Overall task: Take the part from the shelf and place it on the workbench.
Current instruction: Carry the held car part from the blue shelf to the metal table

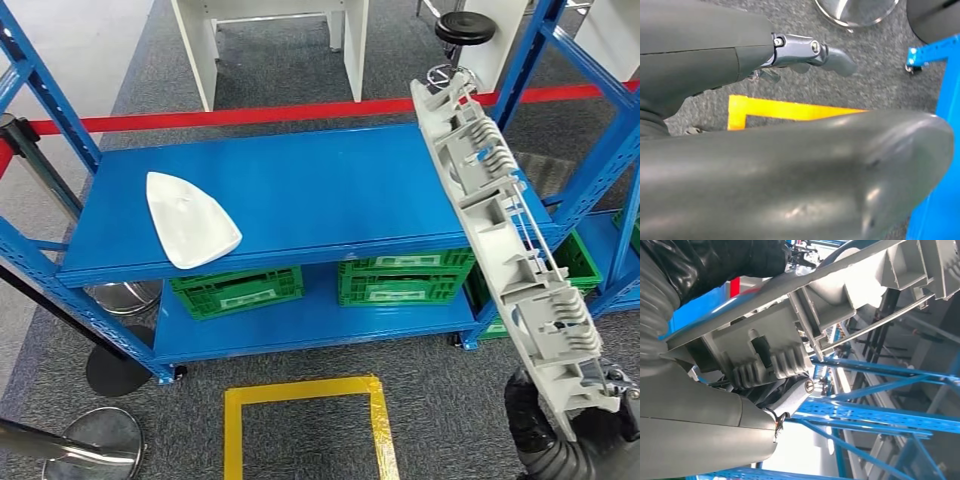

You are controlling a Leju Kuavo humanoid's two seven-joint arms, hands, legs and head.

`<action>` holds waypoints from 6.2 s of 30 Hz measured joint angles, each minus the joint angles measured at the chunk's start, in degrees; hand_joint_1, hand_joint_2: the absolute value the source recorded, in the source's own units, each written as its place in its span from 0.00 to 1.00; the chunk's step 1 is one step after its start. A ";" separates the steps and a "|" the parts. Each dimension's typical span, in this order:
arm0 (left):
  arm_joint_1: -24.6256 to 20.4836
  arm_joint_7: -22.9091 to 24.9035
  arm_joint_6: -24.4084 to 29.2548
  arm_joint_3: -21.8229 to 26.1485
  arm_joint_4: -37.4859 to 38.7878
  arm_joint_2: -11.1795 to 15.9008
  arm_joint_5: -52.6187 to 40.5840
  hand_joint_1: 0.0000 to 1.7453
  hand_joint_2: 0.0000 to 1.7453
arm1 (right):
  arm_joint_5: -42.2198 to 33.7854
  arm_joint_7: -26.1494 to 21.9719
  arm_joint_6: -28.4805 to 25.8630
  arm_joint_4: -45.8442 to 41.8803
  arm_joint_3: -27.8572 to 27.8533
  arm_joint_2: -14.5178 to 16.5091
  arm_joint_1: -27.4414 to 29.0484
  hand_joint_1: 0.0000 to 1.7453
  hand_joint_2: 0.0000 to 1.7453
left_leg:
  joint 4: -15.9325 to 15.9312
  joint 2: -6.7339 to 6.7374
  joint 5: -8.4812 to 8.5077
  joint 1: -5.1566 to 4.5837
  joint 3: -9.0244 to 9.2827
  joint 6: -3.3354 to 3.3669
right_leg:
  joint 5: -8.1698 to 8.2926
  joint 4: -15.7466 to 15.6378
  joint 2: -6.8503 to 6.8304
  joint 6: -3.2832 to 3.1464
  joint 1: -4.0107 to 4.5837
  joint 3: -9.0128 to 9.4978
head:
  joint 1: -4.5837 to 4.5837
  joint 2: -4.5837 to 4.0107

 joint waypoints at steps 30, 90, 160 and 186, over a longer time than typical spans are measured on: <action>0.41 0.02 1.01 0.30 0.38 -0.22 0.07 0.00 0.00 | -2.06 0.00 0.04 4.42 2.36 -2.31 -0.82 1.00 1.00 | -0.13 -0.13 0.05 0.30 -0.21 -0.59 | -0.33 -0.55 -0.04 0.24 -0.06 0.53 | 0.06 0.00; 0.45 0.02 1.73 4.46 0.87 0.09 -0.93 0.00 0.00 | -3.52 0.01 3.25 7.98 2.95 -3.22 -3.58 1.00 1.00 | 1.12 -0.43 -1.32 0.81 0.59 -1.84 | -0.37 0.44 0.03 0.56 -0.33 -0.26 | -0.08 0.00; 0.70 -0.01 1.42 4.28 0.24 -0.92 -0.85 0.00 0.00 | -2.37 0.01 5.64 8.81 1.27 -3.25 -1.93 1.00 1.00 | 1.19 -0.72 2.89 0.55 -3.88 0.44 | -10.14 15.11 0.43 1.41 -0.26 -3.82 | 0.66 0.00; 1.18 -0.01 1.89 3.39 0.05 -0.98 -0.62 0.00 0.00 | -1.90 -0.15 5.99 9.04 0.73 -3.22 -1.55 1.00 1.00 | 1.46 1.03 3.80 0.44 -5.08 0.76 | -7.58 2.96 -2.00 0.80 0.27 3.85 | 0.02 0.00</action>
